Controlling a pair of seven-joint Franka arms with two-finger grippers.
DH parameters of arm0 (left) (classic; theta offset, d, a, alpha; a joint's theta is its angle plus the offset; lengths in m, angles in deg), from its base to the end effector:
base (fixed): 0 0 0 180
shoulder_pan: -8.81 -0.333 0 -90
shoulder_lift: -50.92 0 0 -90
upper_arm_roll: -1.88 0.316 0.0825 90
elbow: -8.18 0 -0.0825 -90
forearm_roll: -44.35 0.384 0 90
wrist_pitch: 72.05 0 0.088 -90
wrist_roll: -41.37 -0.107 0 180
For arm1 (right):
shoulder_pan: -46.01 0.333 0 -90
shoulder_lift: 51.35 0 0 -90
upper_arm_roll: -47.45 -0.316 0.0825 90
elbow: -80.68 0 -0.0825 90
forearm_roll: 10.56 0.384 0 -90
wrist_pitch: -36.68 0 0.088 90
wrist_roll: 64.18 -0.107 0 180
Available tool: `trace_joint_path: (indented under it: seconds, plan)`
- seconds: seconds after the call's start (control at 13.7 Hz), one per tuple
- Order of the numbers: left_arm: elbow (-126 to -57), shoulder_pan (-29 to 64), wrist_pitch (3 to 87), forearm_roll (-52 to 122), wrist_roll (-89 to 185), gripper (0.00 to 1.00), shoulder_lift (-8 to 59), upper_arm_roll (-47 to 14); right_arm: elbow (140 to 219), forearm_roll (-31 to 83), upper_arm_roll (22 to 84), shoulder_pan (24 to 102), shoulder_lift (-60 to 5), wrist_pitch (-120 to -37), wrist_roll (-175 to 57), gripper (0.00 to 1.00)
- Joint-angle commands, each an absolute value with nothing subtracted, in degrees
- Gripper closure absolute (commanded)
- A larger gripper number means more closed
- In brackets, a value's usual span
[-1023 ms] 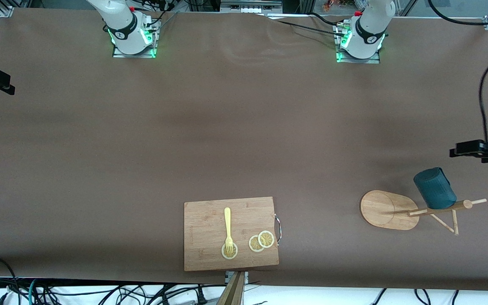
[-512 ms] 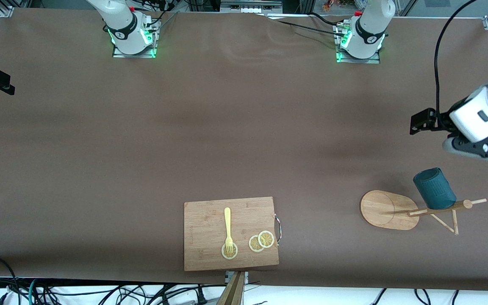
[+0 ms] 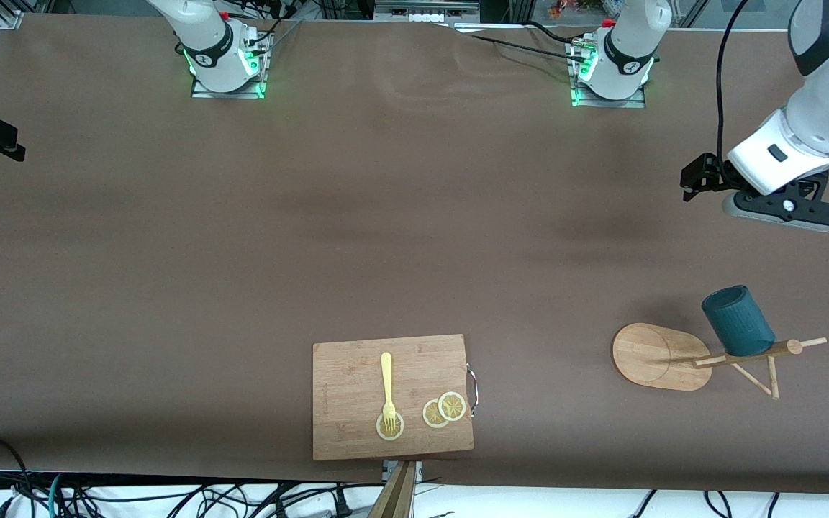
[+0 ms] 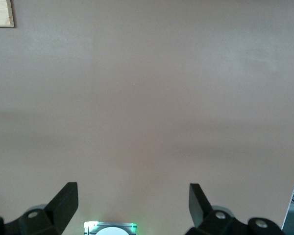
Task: Pass cup and hang on rack
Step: 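Open the left gripper and raise it away from the rack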
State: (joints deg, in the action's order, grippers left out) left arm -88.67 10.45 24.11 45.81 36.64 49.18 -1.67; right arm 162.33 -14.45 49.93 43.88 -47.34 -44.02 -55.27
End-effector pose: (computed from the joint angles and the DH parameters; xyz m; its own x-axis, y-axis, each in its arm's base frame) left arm 0.5654 -0.0484 0.5600 0.9836 -0.1749 -0.0441 -0.1759 -0.9842 -0.0197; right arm 0.5570 -0.0521 0.6399 0.9933 0.0639 -0.0959 0.0695 -0.9960 0.0565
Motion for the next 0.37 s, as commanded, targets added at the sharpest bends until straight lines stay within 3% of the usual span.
trace_joint_path:
  seconds: [0.0, 0.29]
  plan:
    - [-89.2, 11.4, 24.7, 42.5, 36.7, 0.00, 51.1, 1.2, 162.5, -13.8, 49.6, 43.5, -47.7, -44.7, -54.8, 0.00]
    - [-89.2, 11.5, 24.5, 42.8, 36.4, 0.00, 51.4, 1.2, 162.6, -12.6, 49.7, 43.4, -47.7, -45.0, -54.7, 0.00]
